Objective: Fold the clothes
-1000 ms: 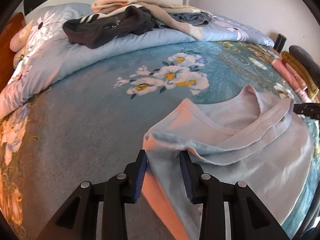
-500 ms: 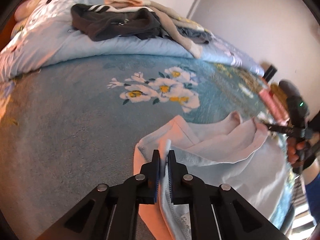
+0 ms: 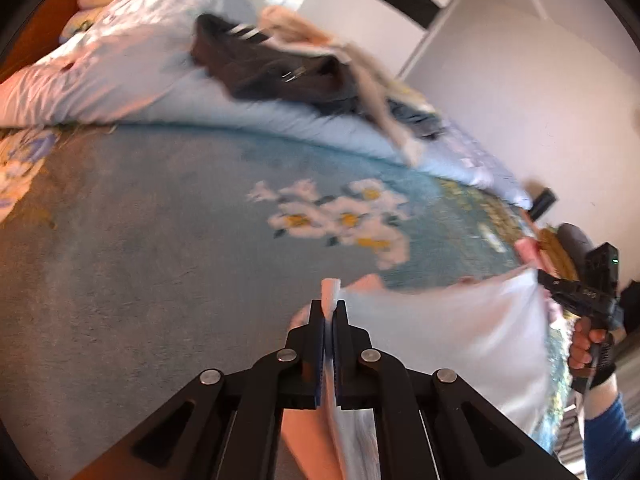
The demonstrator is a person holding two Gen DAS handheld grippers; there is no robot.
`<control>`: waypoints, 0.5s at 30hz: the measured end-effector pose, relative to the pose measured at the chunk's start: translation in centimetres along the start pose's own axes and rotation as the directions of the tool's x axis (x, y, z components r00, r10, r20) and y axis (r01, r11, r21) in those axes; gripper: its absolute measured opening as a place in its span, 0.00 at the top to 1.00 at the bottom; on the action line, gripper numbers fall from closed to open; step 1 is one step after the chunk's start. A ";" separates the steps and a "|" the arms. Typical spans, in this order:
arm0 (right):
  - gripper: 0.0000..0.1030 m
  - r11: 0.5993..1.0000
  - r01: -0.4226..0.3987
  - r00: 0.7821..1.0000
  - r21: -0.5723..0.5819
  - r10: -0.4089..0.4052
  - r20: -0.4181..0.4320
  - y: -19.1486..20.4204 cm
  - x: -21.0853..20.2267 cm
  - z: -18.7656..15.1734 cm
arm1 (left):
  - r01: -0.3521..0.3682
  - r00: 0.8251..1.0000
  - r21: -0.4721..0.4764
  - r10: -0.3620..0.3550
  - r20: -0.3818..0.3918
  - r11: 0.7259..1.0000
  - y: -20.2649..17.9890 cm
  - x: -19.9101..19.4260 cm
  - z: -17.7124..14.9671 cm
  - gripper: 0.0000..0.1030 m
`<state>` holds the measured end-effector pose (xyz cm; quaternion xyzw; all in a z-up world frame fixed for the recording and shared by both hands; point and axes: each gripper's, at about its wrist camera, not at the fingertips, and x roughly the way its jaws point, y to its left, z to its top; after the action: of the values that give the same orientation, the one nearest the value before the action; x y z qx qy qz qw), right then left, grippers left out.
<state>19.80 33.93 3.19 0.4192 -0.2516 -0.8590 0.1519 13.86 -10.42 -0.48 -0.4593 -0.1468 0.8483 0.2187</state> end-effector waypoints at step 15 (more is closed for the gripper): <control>0.97 0.969 0.155 0.988 0.195 -0.153 -0.021 -5.5 1.8 -0.4 | -0.015 0.999 -0.126 0.010 -0.042 0.992 3.0 1.5 -0.7 0.92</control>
<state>18.82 37.53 -1.26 0.4530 -0.3011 -0.8380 0.0436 13.02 -12.26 -3.29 -0.4904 -0.1928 0.8291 0.1871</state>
